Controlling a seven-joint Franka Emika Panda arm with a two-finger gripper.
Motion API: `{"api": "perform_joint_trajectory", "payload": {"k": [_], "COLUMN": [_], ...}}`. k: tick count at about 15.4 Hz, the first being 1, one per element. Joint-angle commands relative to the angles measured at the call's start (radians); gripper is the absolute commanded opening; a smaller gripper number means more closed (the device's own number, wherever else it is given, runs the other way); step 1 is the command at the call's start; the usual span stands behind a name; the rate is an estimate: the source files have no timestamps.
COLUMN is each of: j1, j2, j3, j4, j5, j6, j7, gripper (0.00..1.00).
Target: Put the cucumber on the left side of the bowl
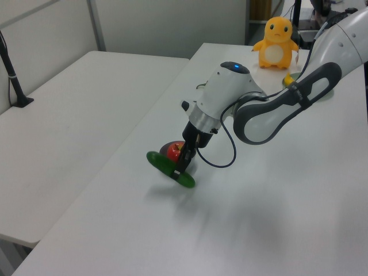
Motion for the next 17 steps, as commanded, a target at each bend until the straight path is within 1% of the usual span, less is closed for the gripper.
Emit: {"api": "perform_joint_trajectory", "payload": {"k": [1,2,3,6,8,10,12,15,17], "j1": [-0.013,-0.014,-0.016,-0.017,-0.019,-0.020,-0.034,-0.100,-0.155], "j2": [-0.030,-0.039,-0.059,-0.141,-0.215,-0.316,-0.407,-0.540,-0.615], "j3": [-0.006,-0.006,-0.006,-0.006,-0.007,-0.015,-0.018,-0.018,-0.018], "j4": [0.002,-0.001,-0.014,-0.059,-0.103,-0.142,-0.147,-0.147,-0.145], "j5": [-0.010,-0.011,-0.010,-0.008,-0.006,-0.003,-0.005,-0.003,0.000], "j6": [0.001,0.001,0.001,-0.015,-0.037,-0.154,-0.322,-0.575,-0.707], "j7": [0.014,0.014,0.014,0.020,0.021,0.024,0.024,0.025,0.025], "gripper": [0.85,0.95,1.00,1.00,1.00,1.00,1.00,1.00,1.00]}}
